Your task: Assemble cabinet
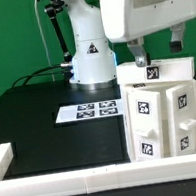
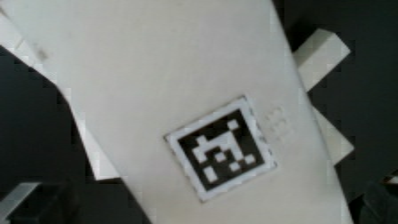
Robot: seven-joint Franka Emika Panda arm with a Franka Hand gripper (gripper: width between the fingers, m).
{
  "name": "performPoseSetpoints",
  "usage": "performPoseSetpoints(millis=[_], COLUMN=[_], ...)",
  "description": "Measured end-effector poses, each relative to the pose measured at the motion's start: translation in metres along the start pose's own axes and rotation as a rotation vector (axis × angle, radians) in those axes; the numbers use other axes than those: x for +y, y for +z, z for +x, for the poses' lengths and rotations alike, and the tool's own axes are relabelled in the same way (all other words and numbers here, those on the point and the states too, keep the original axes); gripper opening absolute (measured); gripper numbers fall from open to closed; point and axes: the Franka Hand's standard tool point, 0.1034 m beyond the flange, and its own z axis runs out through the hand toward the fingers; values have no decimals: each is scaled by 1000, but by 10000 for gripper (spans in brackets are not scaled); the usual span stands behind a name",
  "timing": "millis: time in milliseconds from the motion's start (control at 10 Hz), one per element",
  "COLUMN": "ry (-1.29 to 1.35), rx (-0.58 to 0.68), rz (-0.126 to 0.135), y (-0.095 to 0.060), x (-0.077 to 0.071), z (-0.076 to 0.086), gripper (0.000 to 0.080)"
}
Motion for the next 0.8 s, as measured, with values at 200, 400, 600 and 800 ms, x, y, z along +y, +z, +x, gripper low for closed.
performPoseSetpoints(millis=[200,400,600,800], ry=[-98,-94,-92,-83], rx=[-6,-16,-18,-19], rz=[5,15,16,16], y=[6,14,14,14], x=[-2,-4,-4,-3], z=[-4,-8,-9,-10], gripper=[797,797,695,559])
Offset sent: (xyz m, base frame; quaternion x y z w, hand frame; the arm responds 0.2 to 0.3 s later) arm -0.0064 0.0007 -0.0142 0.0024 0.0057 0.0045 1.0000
